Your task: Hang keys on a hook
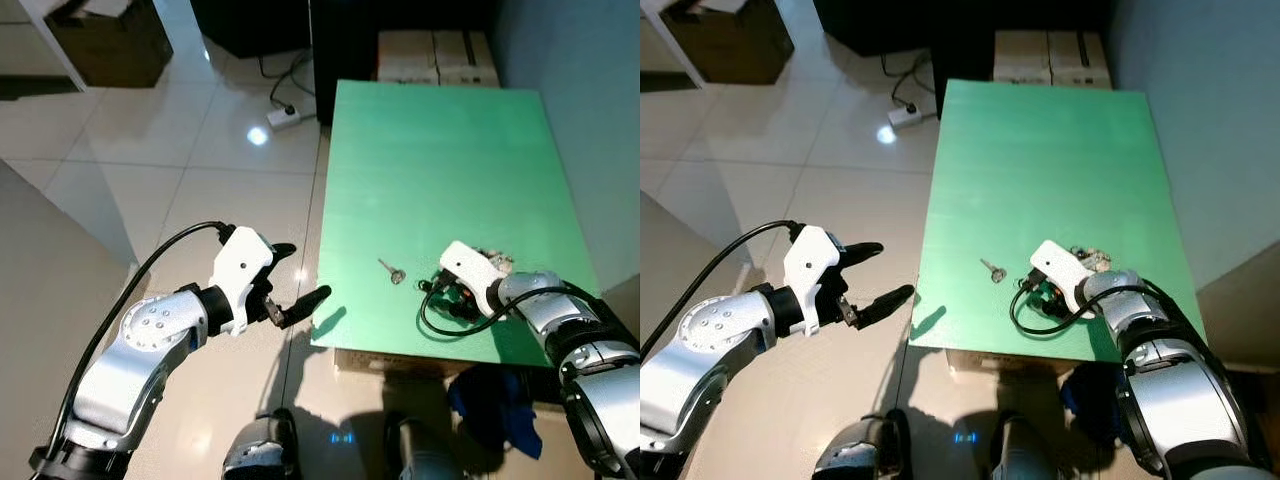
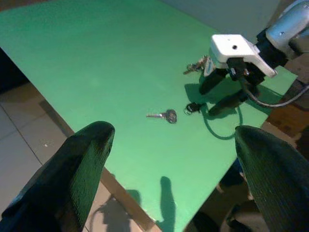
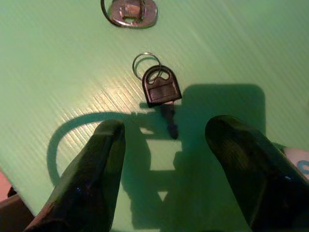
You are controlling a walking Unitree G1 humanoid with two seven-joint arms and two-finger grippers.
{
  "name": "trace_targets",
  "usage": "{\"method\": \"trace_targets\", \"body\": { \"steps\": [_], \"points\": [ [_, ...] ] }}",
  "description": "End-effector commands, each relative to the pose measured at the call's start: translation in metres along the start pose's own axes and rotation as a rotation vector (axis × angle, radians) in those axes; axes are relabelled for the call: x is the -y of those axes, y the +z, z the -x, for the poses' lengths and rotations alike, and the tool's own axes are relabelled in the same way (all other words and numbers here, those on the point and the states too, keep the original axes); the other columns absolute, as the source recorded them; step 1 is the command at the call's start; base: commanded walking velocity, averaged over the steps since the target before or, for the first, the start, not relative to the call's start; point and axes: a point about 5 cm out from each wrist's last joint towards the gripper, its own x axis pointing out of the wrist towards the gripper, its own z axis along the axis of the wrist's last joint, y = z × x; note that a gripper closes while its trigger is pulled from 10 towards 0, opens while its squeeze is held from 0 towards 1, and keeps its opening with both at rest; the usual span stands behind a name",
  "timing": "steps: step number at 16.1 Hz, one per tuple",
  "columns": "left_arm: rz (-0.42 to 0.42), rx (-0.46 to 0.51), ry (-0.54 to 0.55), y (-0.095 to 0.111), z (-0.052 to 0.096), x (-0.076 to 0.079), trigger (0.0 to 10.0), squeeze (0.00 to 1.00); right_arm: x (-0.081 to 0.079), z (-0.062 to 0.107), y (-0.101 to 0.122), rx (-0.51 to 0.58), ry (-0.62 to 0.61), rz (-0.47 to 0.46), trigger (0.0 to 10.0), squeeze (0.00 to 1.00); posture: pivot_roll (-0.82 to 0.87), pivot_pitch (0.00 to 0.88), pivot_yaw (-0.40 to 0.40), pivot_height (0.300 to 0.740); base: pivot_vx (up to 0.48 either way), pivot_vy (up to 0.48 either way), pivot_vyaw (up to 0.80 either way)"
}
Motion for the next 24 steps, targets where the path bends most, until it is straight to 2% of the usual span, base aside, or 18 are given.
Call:
{"method": "trace_targets", "body": {
  "steps": [1, 4, 12, 13, 14, 15, 24],
  "points": [
    [0.0, -0.007, -0.006, 0.001, 0.006, 0.0, 10.0, 0.0, 0.0, -0.001, 0.004, 0.014, 0.0, -0.001, 10.0, 0.0, 0.08, 0.324, 0.068, 0.74, 0.0, 0.0, 0.0],
    [-0.002, -0.006, -0.008, 0.002, 0.007, 0.0, 10.0, 0.0, 0.001, -0.001, 0.009, 0.069, -0.024, -0.029, 10.0, 0.0, 0.09, 0.338, 0.07, 0.74, 0.0, 0.0, 0.0],
    [0.001, -0.018, -0.039, 0.004, 0.013, 0.003, 10.0, 0.0, -0.003, -0.002, 0.003, 0.04, 0.016, -0.038, 9.9, 0.0, 0.11, 0.331, 0.069, 0.74, 0.0, 0.0, 0.0],
    [0.001, -0.021, -0.043, 0.004, 0.015, 0.003, 10.0, 0.0, -0.003, -0.002, 0.002, 0.039, 0.024, -0.04, 4.8, 0.0, 0.11, 0.327, 0.069, 0.74, 0.0, 0.0, 0.0],
    [0.0, -0.023, -0.047, 0.004, 0.015, 0.003, 10.0, 0.0, -0.004, -0.002, 0.001, 0.035, 0.028, -0.038, 1.6, 0.0, 0.11, 0.322, 0.071, 0.74, 0.0, 0.0, 0.0],
    [-0.002, -0.025, -0.052, 0.004, 0.016, 0.003, 10.0, 0.0, -0.003, -0.001, -0.001, 0.029, 0.028, -0.039, 0.0, 0.0, 0.1, 0.318, 0.073, 0.74, 0.0, 0.0, 0.0],
    [-0.004, -0.028, -0.071, 0.002, 0.014, 0.007, 10.0, 0.0, 0.003, 0.005, -0.007, -0.01, 0.036, -0.021, 0.0, 0.0, 0.09, 0.297, 0.067, 0.74, 0.0, 0.0, 0.0]
  ]
}}
